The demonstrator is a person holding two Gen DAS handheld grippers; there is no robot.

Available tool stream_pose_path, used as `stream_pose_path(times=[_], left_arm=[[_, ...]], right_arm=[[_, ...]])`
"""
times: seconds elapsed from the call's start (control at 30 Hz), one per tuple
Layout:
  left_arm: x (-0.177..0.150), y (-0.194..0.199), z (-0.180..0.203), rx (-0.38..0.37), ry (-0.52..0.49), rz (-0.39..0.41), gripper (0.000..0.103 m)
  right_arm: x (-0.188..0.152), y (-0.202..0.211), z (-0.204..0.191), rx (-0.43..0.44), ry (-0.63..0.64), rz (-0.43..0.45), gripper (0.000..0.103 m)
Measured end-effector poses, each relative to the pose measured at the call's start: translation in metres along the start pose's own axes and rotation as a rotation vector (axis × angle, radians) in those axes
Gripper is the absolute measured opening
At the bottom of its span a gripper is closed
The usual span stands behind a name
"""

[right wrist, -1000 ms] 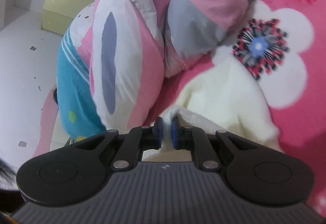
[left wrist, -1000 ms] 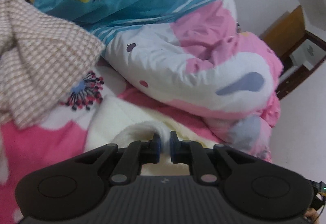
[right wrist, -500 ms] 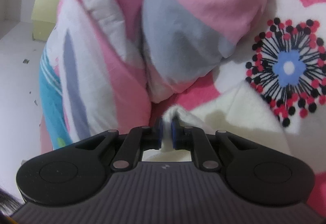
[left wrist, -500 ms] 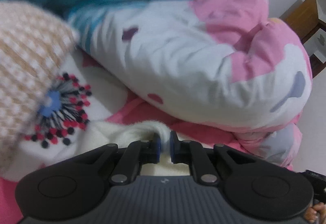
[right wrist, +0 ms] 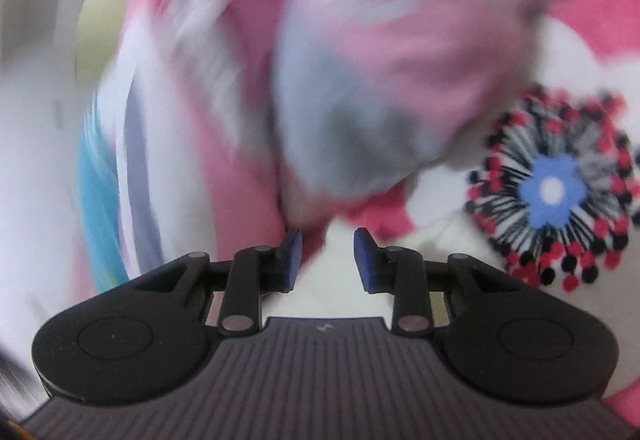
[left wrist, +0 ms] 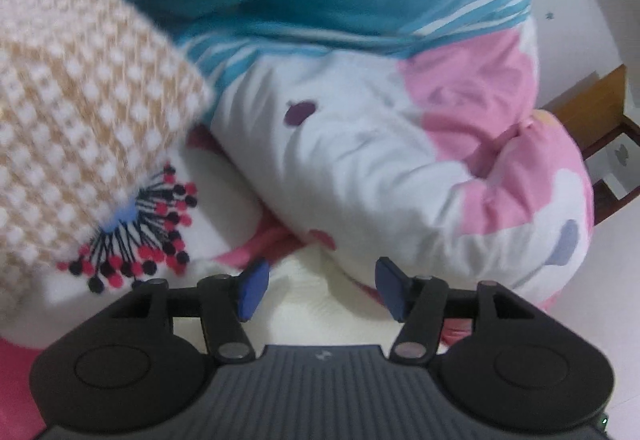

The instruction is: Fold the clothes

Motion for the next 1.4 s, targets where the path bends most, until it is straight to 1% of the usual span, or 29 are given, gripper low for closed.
stream_pose_path(times=[0.1,0.13,0.2,0.23,0.27,0.3,0.33,0.37,0.4,0.43,0.47,0.53,0.57,0.67,0.7,0.77,0.83,0.87,0.9,0.93,0.97,1.03,1.1,1.13,1.2,1.27,1.33,1.37,1.4], left_arm=[[-0.005,-0.007,0.014,-0.002,-0.127,-0.057,0.059],[-0.01,-0.014,0.019,0.014,-0.184,-0.099,0.059],[-0.023,-0.028,0.022,0.058,-0.263,-0.178,0.059],[-0.028,-0.032,0.022,0.081,-0.287,-0.186,0.059],[-0.03,-0.034,0.021,0.092,-0.298,-0.183,0.058],[-0.03,-0.033,0.019,0.096,-0.292,-0.176,0.056],[-0.028,-0.029,0.018,0.091,-0.267,-0.161,0.056],[-0.025,-0.024,0.016,0.083,-0.242,-0.141,0.056],[-0.022,-0.016,0.015,0.088,-0.234,-0.123,0.057],[-0.02,-0.009,0.014,0.096,-0.231,-0.107,0.059],[-0.018,-0.001,0.013,0.105,-0.228,-0.091,0.061],[-0.018,0.018,0.009,0.126,-0.211,-0.09,0.062],[-0.02,0.029,0.007,0.127,-0.19,-0.099,0.062],[-0.035,0.066,0.005,0.134,-0.094,-0.15,0.063],[-0.043,0.076,0.009,0.131,-0.067,-0.164,0.064],[-0.064,0.102,0.006,0.131,0.013,-0.2,0.064],[-0.083,0.123,0.005,0.133,0.079,-0.221,0.065],[-0.091,0.13,0.006,0.131,0.113,-0.229,0.067],[-0.099,0.133,0.006,0.118,0.142,-0.239,0.07],[-0.11,0.138,0.003,0.107,0.174,-0.249,0.071],[-0.12,0.141,0.0,0.105,0.21,-0.263,0.072],[-0.141,0.138,-0.008,0.107,0.279,-0.303,0.073],[-0.154,0.132,-0.018,0.111,0.311,-0.293,0.073],[-0.16,0.128,-0.023,0.113,0.325,-0.285,0.074],[-0.162,0.121,-0.033,0.101,0.355,-0.247,0.073],[-0.163,0.113,-0.043,0.087,0.385,-0.206,0.073],[-0.163,0.106,-0.052,0.072,0.415,-0.165,0.072],[-0.163,0.102,-0.057,0.065,0.43,-0.144,0.072],[-0.162,0.1,-0.06,0.062,0.432,-0.121,0.069]], right_arm=[[-0.021,-0.025,-0.032,-0.059,0.249,-0.09,0.028],[-0.028,-0.036,-0.037,-0.081,0.319,-0.117,0.028],[-0.037,-0.058,-0.039,-0.139,0.408,-0.169,0.026],[-0.036,-0.067,-0.034,-0.188,0.435,-0.169,0.025],[-0.03,-0.07,-0.028,-0.242,0.444,-0.132,0.023],[-0.019,-0.069,-0.021,-0.288,0.43,-0.077,0.015],[-0.008,-0.064,-0.016,-0.306,0.39,-0.02,0.012],[0.001,-0.054,-0.015,-0.297,0.344,0.035,0.012],[0.007,-0.043,-0.016,-0.306,0.338,0.081,0.016],[0.012,-0.033,-0.017,-0.314,0.333,0.127,0.016],[0.014,-0.023,-0.018,-0.325,0.329,0.15,0.017],[0.01,-0.007,-0.017,-0.35,0.316,0.129,0.017],[0.006,0.002,-0.016,-0.364,0.291,0.111,0.018],[-0.014,0.037,-0.009,-0.39,0.21,0.075,0.026],[-0.022,0.051,-0.006,-0.403,0.179,0.07,0.03],[-0.042,0.077,0.003,-0.419,0.094,0.06,0.033],[-0.067,0.095,0.014,-0.414,0.007,0.023,0.038],[-0.082,0.104,0.018,-0.413,-0.031,0.004,0.042],[-0.1,0.112,0.02,-0.409,-0.068,-0.017,0.047],[-0.118,0.116,0.023,-0.4,-0.115,-0.039,0.049],[-0.136,0.115,0.027,-0.391,-0.172,-0.058,0.05],[-0.159,0.113,0.043,-0.353,-0.313,-0.095,0.05],[-0.166,0.104,0.061,-0.301,-0.425,-0.092,0.051],[-0.166,0.1,0.072,-0.26,-0.476,-0.07,0.051],[-0.164,0.093,0.09,-0.191,-0.577,-0.016,0.053],[-0.162,0.086,0.106,-0.136,-0.664,0.019,0.052],[-0.162,0.08,0.113,-0.091,-0.708,0.048,0.052],[-0.162,0.079,0.112,-0.085,-0.702,0.061,0.053],[-0.162,0.077,0.11,-0.083,-0.692,0.073,0.053]])
Point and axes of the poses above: each gripper's, at about its wrist camera, not at the fingertips, and y roughly against the way its jaws point, z to its right, x to its top, the point moved 6 cm from there along -y, roughly the way its jaws point, and after that the axes turned 12 degrees about -y, right-handed, at the moved point
